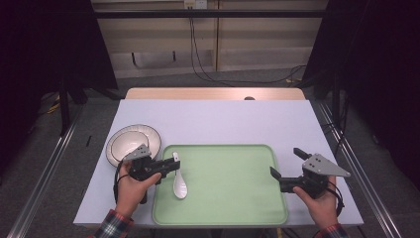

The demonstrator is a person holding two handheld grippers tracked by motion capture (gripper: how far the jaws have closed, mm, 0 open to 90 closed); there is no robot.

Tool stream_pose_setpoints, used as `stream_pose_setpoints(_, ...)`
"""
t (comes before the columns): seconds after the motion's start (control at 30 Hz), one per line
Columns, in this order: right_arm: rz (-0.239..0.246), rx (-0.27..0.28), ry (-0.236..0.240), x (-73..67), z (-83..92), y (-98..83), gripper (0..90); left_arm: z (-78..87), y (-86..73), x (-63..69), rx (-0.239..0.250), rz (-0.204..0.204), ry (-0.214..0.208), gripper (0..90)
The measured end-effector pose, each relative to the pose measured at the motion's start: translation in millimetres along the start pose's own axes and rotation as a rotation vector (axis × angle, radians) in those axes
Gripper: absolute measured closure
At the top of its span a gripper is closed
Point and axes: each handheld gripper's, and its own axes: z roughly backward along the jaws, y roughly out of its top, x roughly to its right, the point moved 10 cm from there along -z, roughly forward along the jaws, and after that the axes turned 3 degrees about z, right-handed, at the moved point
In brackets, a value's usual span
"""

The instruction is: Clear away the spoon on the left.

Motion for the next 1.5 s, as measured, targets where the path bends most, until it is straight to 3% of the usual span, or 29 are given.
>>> stream_pose_setpoints(0.3,0.009,-0.006,0.007,-1.6,-1.2,-0.9,1.3,-2.6,-3.7,-7.7,-0.001,0.028,0.013,70.9)
stream_pose_setpoints(0.8,0.016,-0.010,0.010,-3.2,-1.6,-1.7,1.3,-4.6,-9.0,-13.2,-0.029,0.020,0.057,66.5)
stream_pose_setpoints(0.9,0.012,-0.011,0.015,-2.8,-1.4,-1.8,1.3,-4.0,-10.1,-15.8,-0.041,0.010,0.089,61.5)
stream_pose_setpoints(1.2,0.020,-0.015,0.022,-4.0,-2.5,-2.2,1.4,-0.6,-4.6,-13.8,-0.025,0.000,0.108,47.5)
stream_pose_setpoints(1.4,0.020,-0.012,0.021,-3.1,-2.0,-1.9,1.4,2.4,2.7,-8.2,0.006,0.008,0.096,35.6)
stream_pose_setpoints(1.5,0.021,-0.012,0.020,-3.3,-2.2,-1.9,1.4,3.2,3.4,-4.6,0.003,-0.010,0.087,30.7)
